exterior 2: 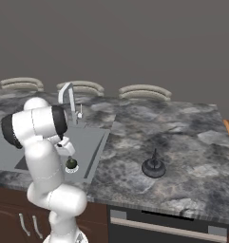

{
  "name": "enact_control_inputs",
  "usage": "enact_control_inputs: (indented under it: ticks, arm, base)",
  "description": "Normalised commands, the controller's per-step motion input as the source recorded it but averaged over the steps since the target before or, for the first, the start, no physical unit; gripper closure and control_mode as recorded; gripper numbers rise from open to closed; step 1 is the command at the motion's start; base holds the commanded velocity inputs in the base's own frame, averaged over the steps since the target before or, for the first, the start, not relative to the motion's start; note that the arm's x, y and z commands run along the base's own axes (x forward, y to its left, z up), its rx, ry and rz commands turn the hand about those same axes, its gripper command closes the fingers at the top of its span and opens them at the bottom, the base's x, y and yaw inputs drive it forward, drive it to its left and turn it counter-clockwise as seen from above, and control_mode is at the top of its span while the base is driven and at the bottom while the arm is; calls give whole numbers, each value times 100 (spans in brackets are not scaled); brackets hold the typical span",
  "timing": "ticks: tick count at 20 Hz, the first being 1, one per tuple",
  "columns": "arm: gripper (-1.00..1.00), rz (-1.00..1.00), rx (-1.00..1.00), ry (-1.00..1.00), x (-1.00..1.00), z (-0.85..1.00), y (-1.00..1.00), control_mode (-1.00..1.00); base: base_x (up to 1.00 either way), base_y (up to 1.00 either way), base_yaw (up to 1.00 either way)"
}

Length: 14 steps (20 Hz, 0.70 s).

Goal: Pick up all produce items and place them in the sink. Turn on the sink faucet to wash them. Then turn the sink off and put them in the tray.

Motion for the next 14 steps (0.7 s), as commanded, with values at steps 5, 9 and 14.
enact_control_inputs:
  ticks: [5,9,14]
  arm:
    - [-100,-3,0,0,4,-24,0,-100]
    - [-100,-4,0,0,1,-16,0,-100]
    - [-100,-2,0,-5,8,-13,0,-100]
  base:
    - [0,0,0]
    - [0,0,0]
    - [0,0,0]
